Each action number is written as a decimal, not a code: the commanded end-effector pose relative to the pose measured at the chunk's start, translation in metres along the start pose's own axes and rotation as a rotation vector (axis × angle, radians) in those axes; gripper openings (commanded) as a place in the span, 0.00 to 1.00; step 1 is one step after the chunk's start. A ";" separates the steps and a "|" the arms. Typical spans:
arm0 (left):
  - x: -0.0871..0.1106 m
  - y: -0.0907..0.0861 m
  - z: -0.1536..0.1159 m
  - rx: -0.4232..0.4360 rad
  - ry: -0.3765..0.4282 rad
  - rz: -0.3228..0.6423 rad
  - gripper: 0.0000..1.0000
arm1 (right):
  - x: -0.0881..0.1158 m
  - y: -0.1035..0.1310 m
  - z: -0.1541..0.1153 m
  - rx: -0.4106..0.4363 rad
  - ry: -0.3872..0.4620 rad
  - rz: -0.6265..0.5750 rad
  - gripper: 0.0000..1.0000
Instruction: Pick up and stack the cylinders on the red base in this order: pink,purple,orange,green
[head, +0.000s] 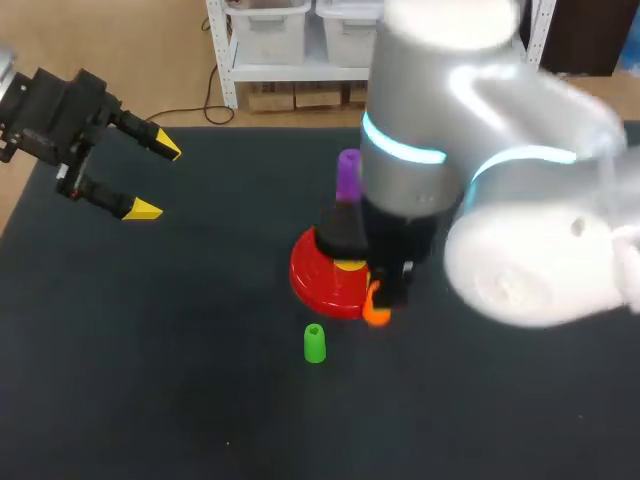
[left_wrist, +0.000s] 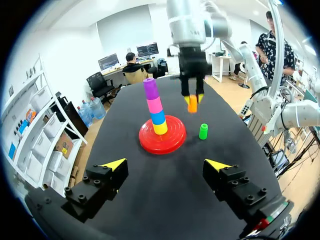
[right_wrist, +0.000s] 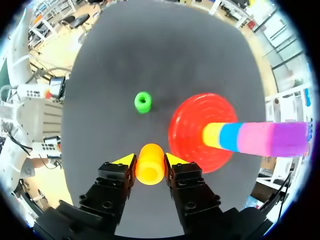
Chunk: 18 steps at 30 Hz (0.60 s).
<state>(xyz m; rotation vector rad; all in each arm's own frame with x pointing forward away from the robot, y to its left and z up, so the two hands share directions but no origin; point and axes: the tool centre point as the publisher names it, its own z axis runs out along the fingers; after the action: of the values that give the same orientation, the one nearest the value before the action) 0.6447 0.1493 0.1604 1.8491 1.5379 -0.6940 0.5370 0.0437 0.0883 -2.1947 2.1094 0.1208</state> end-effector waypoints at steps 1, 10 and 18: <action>0.001 0.000 0.001 -0.002 0.000 0.001 1.00 | 0.005 -0.007 -0.068 -0.013 -0.056 -0.011 0.00; 0.001 0.000 0.001 -0.002 0.000 0.001 1.00 | -0.002 -0.049 -0.149 0.070 -0.078 -0.061 0.00; 0.001 0.000 0.001 -0.002 0.000 0.001 1.00 | -0.007 -0.082 -0.168 0.118 -0.062 -0.081 0.00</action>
<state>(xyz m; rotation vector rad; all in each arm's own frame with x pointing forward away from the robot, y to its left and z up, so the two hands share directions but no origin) 0.6447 0.1493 0.1604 1.8491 1.5379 -0.6940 0.6079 0.0279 0.2549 -2.1657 1.9292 0.0499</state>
